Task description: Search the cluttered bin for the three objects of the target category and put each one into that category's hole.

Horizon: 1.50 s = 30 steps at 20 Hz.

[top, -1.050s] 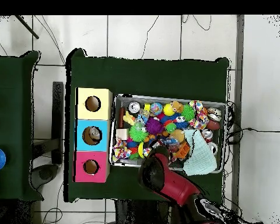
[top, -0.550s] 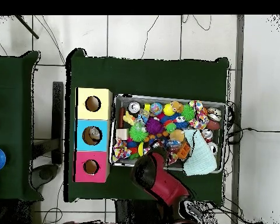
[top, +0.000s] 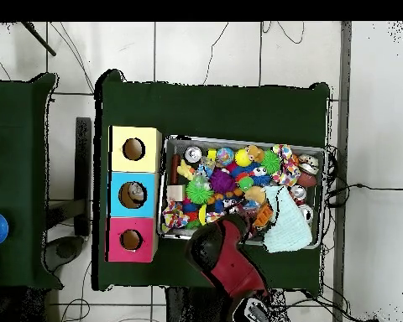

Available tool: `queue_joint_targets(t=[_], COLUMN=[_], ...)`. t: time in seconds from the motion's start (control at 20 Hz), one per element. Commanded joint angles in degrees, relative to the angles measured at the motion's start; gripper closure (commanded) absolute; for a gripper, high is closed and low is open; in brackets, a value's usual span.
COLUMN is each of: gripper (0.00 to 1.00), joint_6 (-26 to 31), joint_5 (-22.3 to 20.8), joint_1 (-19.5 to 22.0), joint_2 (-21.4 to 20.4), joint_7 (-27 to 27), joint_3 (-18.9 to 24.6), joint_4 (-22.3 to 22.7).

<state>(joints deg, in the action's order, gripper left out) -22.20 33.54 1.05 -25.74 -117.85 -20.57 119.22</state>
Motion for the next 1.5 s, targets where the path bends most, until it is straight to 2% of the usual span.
queue_joint_targets(t=[0.05,0.15,0.3,0.6,0.95,1.3,1.5], gripper=[0.00,0.00,0.00,0.00,0.00,0.00,0.00], joint_6=[3.2,1.7,-1.9,-3.1,3.8,9.3,10.9], joint_5=[4.8,2.2,-5.8,-10.3,-8.8,-6.4,-5.9], joint_1=[0.5,2.9,9.1,12.8,10.1,7.3,6.7], joint_2=[2.4,1.8,0.4,-1.6,-5.2,-7.8,-7.6], joint_7=[-8.7,-10.7,-15.3,-17.1,-8.9,-6.4,-6.6], joint_3=[0.1,2.7,9.2,13.5,8.8,5.7,5.1], joint_4=[-4.7,-4.5,-4.2,-3.1,-3.3,-3.3,-4.2])
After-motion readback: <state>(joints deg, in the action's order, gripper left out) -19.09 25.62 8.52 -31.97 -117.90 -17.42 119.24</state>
